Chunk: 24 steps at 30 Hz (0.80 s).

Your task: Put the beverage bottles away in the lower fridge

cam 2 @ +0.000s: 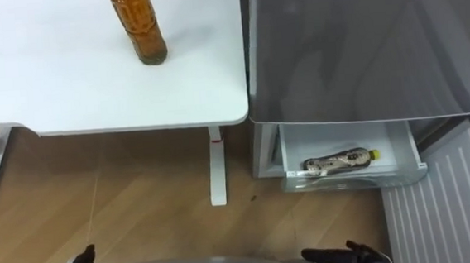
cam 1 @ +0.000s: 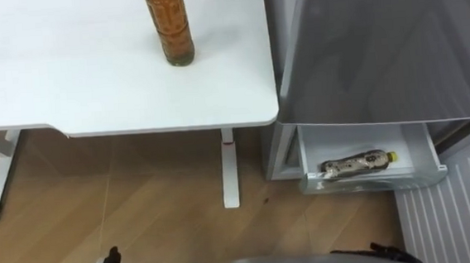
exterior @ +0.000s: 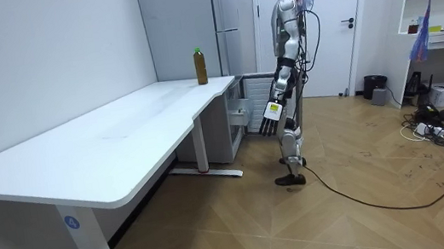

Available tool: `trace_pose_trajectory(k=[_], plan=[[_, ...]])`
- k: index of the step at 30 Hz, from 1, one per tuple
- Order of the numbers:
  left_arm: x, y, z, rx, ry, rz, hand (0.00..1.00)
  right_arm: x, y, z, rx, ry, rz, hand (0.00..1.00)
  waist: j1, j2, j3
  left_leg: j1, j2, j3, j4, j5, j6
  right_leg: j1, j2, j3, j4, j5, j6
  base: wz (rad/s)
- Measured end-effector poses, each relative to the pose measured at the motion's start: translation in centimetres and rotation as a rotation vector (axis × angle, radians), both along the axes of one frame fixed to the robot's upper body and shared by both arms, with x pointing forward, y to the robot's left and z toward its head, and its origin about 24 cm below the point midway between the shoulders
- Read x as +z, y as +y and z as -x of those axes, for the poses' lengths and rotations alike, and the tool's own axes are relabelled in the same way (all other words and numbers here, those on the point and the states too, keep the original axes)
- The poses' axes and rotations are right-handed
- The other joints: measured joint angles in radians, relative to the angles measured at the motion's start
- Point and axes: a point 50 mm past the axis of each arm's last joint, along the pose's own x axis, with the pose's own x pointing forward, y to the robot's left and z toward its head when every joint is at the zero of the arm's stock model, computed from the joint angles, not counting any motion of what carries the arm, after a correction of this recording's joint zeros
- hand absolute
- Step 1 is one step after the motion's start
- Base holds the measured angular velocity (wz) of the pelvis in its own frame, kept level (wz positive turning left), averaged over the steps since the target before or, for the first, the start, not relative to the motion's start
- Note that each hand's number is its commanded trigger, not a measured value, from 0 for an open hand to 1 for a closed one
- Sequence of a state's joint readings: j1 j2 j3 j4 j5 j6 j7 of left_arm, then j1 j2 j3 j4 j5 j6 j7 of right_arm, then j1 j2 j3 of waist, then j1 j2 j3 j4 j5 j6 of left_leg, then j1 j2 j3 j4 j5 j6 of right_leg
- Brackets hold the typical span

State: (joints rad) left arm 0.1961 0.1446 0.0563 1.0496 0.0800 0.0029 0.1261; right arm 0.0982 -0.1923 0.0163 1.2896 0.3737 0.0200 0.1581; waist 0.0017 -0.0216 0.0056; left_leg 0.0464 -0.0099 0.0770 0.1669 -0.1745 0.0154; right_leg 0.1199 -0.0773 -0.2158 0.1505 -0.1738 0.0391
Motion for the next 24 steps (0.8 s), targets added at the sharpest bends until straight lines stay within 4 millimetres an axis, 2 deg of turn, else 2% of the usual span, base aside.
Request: trace_pose_trajectory(k=[4,6,8,9,10,11,12,15,17,24], plan=[[0.0,0.0,0.0,0.007,0.0,0.001,0.0,-0.1,0.2,0.6,-0.077,0.01,-0.013,0.0,-0.002,-0.002,0.0,0.003,0.003,-0.001,-0.001,-0.001,-0.002,0.002,0.005,0.015,-0.002,0.0,0.0,-0.02],[0.0,0.1,0.2,0.025,0.001,0.0,0.0,-0.2,0.5,1.2,-0.142,0.016,-0.026,0.0,-0.007,-0.008,0.0042,0.011,0.005,-0.002,-0.002,-0.003,-0.005,0.008,0.008,0.021,-0.002,0.0,0.0,-0.02],[0.0,0.1,0.3,0.037,0.0,0.003,0.0,-0.2,0.4,1.3,-0.159,0.015,-0.024,0.0,-0.019,-0.009,0.0039,0.012,0.005,-0.002,0.001,-0.004,-0.005,0.008,0.009,0.021,-0.002,0.0,0.0,-0.04],[0.0,0.1,0.3,0.038,0.0,0.003,0.0,-0.2,0.4,1.2,-0.161,0.013,-0.022,0.0,-0.024,-0.003,-0.0005,0.012,0.005,0.0,0.002,-0.004,-0.005,0.008,0.009,0.022,-0.002,-0.001,-0.001,-0.04],[0.0,0.1,0.2,0.041,-0.002,0.004,0.0,-0.2,0.4,1.2,-0.161,0.012,-0.023,0.0,-0.024,-0.01,-0.0001,0.013,0.005,0.001,0.002,-0.004,-0.005,0.008,0.009,0.022,-0.002,-0.001,-0.001,-0.07],[0.0,0.1,0.2,0.072,-0.011,0.012,0.0,-0.2,0.5,1.0,-0.155,0.008,-0.022,0.0,-0.022,-0.009,0.0001,0.015,0.005,0.003,0.003,-0.004,-0.005,0.008,0.009,0.029,-0.003,-0.002,-0.002,-0.12],[0.0,0.1,0.3,0.107,-0.017,0.022,0.0,-0.2,0.5,1.0,-0.149,0.009,-0.021,0.0,-0.021,-0.004,-0.0043,0.018,0.004,0.002,0.002,-0.005,-0.005,0.009,0.01,0.037,-0.008,-0.002,-0.003,-0.12],[-0.1,0.1,0.8,0.21,-0.03,0.053,0.0,-0.2,0.4,1.0,-0.134,0.022,-0.011,0.0,-0.021,-0.009,-0.0017,0.035,0.004,0.003,0.001,-0.009,-0.005,0.021,0.012,0.045,-0.016,-0.003,-0.003,-0.09],[-0.1,0.2,1.2,0.265,-0.035,0.063,0.0,-0.2,0.5,0.8,-0.121,0.022,0.0,0.0,-0.018,-0.007,-0.0044,0.038,0.003,0.004,0.002,-0.012,-0.004,0.023,0.012,0.049,-0.016,-0.004,-0.002,-0.05],[0.2,1.2,1.3,0.639,-0.103,0.016,0.0,-0.3,0.4,0.5,-0.087,0.04,0.026,0.0,-0.005,-0.001,-0.0065,0.043,0.003,0.003,0.002,-0.015,-0.004,0.025,0.012,0.052,-0.016,-0.004,-0.002,-0.01]])
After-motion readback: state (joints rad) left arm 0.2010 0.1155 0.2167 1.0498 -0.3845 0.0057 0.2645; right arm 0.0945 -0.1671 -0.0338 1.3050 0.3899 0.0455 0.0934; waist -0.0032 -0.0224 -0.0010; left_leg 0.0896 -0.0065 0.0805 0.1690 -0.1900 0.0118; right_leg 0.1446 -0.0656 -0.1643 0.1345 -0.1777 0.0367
